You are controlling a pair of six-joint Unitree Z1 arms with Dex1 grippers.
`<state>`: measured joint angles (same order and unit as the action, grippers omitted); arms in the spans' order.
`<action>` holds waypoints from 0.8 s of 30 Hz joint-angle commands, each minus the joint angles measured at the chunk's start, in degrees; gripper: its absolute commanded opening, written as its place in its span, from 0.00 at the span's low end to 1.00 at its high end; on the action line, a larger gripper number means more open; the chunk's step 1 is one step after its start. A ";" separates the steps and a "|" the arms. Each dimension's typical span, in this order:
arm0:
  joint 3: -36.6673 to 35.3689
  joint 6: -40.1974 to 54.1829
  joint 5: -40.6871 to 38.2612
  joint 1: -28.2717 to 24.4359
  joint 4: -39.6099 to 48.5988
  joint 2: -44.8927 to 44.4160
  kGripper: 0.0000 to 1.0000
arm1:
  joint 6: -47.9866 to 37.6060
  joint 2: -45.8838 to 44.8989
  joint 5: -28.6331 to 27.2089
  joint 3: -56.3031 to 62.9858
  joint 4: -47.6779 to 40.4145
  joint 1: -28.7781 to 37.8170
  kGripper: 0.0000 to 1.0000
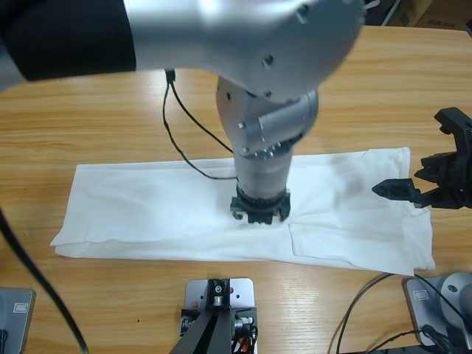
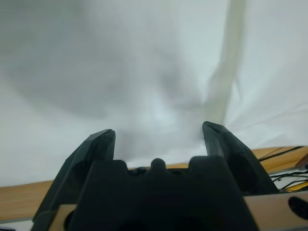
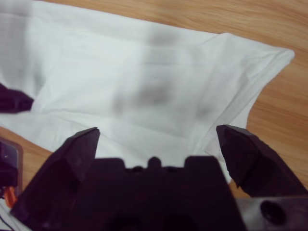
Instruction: Fold clothes
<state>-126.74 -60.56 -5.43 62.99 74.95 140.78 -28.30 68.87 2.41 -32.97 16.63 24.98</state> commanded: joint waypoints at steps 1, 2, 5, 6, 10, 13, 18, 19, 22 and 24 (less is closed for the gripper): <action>6.41 -1.93 -1.60 4.24 -0.03 1.61 0.71 | -0.61 0.69 -1.06 2.04 -0.46 0.25 0.98; 7.98 -2.00 -1.60 4.33 -0.68 1.18 0.71 | -0.63 0.58 -1.00 2.11 -0.46 0.25 0.98; 13.50 -3.07 -1.69 4.33 -4.34 -0.61 0.71 | -0.79 0.48 -1.00 2.21 -0.46 0.25 0.98; 14.97 -3.29 -1.69 4.33 -5.24 -1.51 0.71 | -0.79 0.48 -0.93 2.21 -0.46 0.25 0.98; 15.41 -1.70 0.82 4.10 -5.45 -7.73 0.71 | -0.82 0.39 -0.83 2.12 -0.42 0.25 0.98; 15.40 0.09 2.91 3.52 -4.97 -13.72 0.71 | -0.79 -0.01 -0.83 1.84 -0.04 0.25 0.98; 18.21 1.41 6.03 0.99 -2.76 -24.48 0.72 | -0.35 0.81 -0.65 1.49 0.07 0.25 0.98; 22.41 1.41 6.29 -0.65 -3.43 -27.54 0.72 | -0.28 1.15 -0.55 1.39 0.07 0.25 0.98; 48.50 2.74 3.90 -9.49 -18.58 -43.62 0.70 | -0.09 2.20 -0.34 1.04 0.07 0.25 0.98; 60.80 7.81 3.49 -15.34 -23.78 -52.69 0.70 | 0.00 2.87 -0.02 0.95 0.16 0.25 0.98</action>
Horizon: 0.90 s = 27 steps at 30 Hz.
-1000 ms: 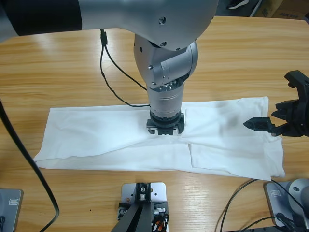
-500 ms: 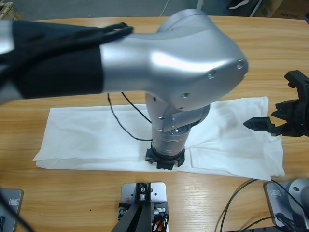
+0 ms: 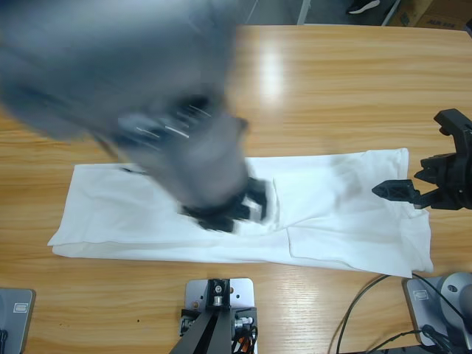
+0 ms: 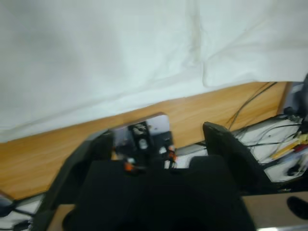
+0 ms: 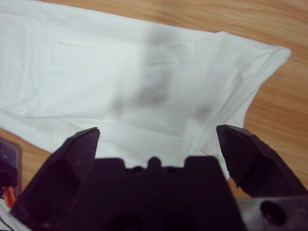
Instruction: Fold clothes
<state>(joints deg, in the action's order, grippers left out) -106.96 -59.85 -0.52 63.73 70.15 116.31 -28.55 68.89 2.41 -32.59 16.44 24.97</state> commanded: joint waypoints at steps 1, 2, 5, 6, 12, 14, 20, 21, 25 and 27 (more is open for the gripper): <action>45.61 10.12 -2.97 -18.62 -21.53 -31.39 0.70 | 0.25 3.44 0.05 0.44 0.35 0.25 0.98; 50.62 15.06 -5.40 -21.12 -24.71 -34.46 0.70 | 0.25 4.25 0.15 0.32 0.30 0.25 0.98; 62.60 23.66 -11.99 -27.69 -32.42 -40.32 0.71 | 0.25 5.92 0.61 -0.17 0.08 0.25 0.98; 65.76 24.15 -12.99 -29.31 -35.01 -41.55 0.71 | 0.25 6.26 0.82 -0.19 -0.02 0.25 0.98; 74.93 25.08 -13.78 -43.14 -40.04 -40.54 0.74 | 0.25 7.66 1.24 0.08 -0.18 0.32 0.98; 74.64 27.46 -14.87 -47.96 -41.60 -35.80 0.77 | 0.16 8.30 1.28 -0.03 -0.32 0.46 0.98; 72.05 36.54 -21.73 -59.26 -44.22 -21.72 0.77 | -0.28 10.16 0.89 -0.08 -1.02 0.62 0.98; 71.56 37.74 -22.84 -61.04 -44.20 -20.77 0.77 | -0.36 10.56 0.84 -0.10 -1.27 0.65 0.98; 67.89 44.14 -28.81 -67.97 -41.18 -17.34 0.77 | -0.63 11.69 0.68 -0.40 -2.11 0.60 0.98; 67.17 45.25 -29.73 -68.60 -40.18 -15.83 0.77 | -0.63 12.23 0.61 -0.45 -2.24 0.65 0.98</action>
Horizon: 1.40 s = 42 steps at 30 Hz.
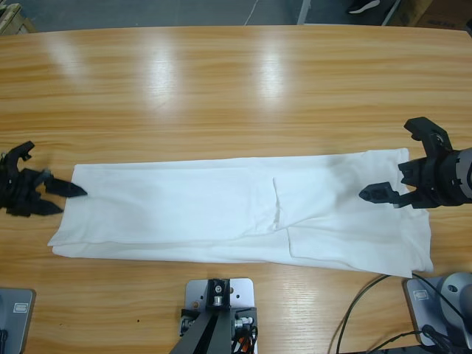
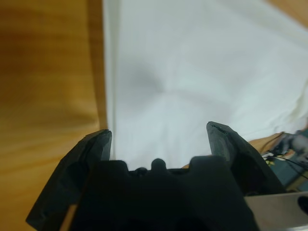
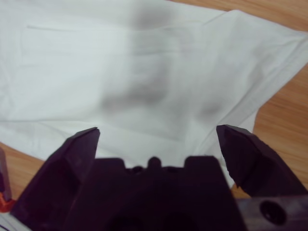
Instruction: Fold clothes
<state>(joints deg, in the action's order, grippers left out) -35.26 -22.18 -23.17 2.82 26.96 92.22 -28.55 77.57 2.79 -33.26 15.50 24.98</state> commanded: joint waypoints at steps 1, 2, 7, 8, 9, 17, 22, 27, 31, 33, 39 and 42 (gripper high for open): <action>-4.55 7.43 -6.55 -7.75 3.35 8.50 0.77 | -0.63 3.91 0.29 0.21 -1.45 0.67 0.98; -4.73 6.87 -5.67 -7.75 3.96 9.29 0.77 | -0.63 4.15 0.29 0.21 -1.57 0.67 0.98; -7.54 5.06 -1.00 -6.15 7.34 13.61 0.79 | -0.63 4.70 0.02 -0.46 -1.70 0.63 0.98; -7.75 4.58 -0.33 -5.53 7.50 13.95 0.80 | -0.63 4.66 0.02 -0.49 -1.70 0.67 0.98; -8.05 3.95 0.57 -4.51 7.71 14.30 0.81 | -0.63 4.61 -0.05 -0.49 -1.70 0.65 0.98; -10.77 2.67 2.57 3.94 10.05 18.04 0.93 | -0.63 4.12 -1.10 -0.41 -1.70 0.65 0.98; -11.67 3.02 2.87 6.67 9.82 19.47 0.92 | -0.63 3.82 -1.12 -0.23 -1.70 0.69 0.98; -11.93 4.27 1.67 7.27 9.68 20.35 0.74 | -0.63 3.54 -1.12 -0.32 -1.70 0.63 0.98; -13.04 4.86 0.94 9.89 9.69 23.41 0.65 | -0.63 2.52 -1.12 -0.14 -1.43 0.65 0.98; -13.17 4.86 1.01 10.54 9.69 23.67 0.61 | -0.63 1.98 -1.12 0.33 -1.26 0.63 0.98; -12.73 5.04 2.02 10.59 9.69 20.36 0.00 | -0.63 1.96 -1.21 0.68 -1.36 0.63 0.98; -13.39 5.08 2.78 10.64 10.57 18.75 0.00 | -0.71 2.29 -1.30 0.47 -1.50 0.63 0.98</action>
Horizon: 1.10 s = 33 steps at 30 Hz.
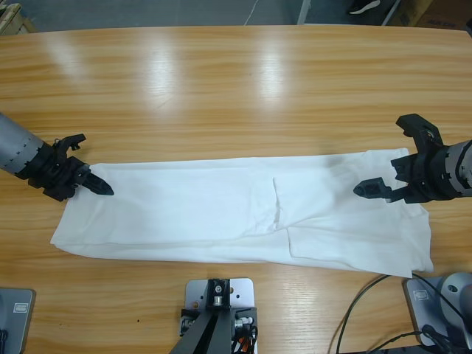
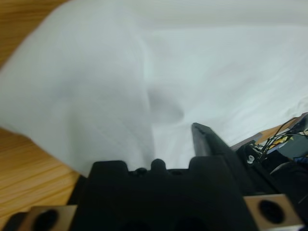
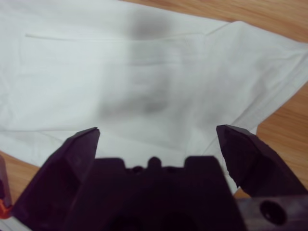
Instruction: Fold clothes
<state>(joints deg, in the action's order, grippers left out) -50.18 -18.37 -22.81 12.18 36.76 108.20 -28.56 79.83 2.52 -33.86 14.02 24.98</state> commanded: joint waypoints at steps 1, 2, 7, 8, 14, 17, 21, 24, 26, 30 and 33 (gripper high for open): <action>1.10 1.41 2.47 1.42 1.56 2.36 0.00 | -0.71 0.14 -1.03 1.09 -0.05 0.61 0.98; 0.43 1.55 2.66 1.83 2.65 2.01 0.00 | -0.71 0.15 -1.03 1.16 -0.05 0.61 0.98; 0.45 0.65 3.24 2.88 4.83 1.43 0.00 | -0.79 0.15 -1.12 1.52 -0.05 0.63 0.98; -0.12 -0.03 4.38 2.92 5.82 0.66 0.00 | -0.79 0.08 -1.12 1.55 -0.07 0.63 0.98; -8.73 1.78 7.67 -5.47 13.08 1.50 0.00 | -0.79 -0.11 -1.12 1.60 -0.05 0.67 0.98; -12.58 5.12 7.81 -12.94 15.19 3.31 0.00 | -0.79 0.12 -1.21 1.67 -0.15 0.61 0.98; -16.50 10.46 9.43 -25.52 18.23 5.19 0.00 | -0.79 0.75 -1.21 1.60 -0.52 0.60 0.98; -18.87 14.19 10.78 -34.56 20.86 5.23 0.00 | -0.94 1.38 -1.21 1.60 -1.00 0.63 0.98; -20.08 16.17 10.94 -39.46 21.90 5.44 0.00 | -1.11 1.98 -1.21 1.53 -1.67 0.63 0.98; -23.21 17.67 11.03 -41.78 25.38 5.33 0.00 | -1.32 2.79 -1.47 0.60 -1.89 0.63 0.98; -27.98 17.58 10.52 -37.99 31.41 2.52 0.00 | -1.32 3.05 -1.56 0.48 -2.03 0.67 0.98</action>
<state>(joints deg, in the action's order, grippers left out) -71.59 -1.92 -12.61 -28.11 59.45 111.00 -29.11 80.33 2.28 -33.80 12.65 24.99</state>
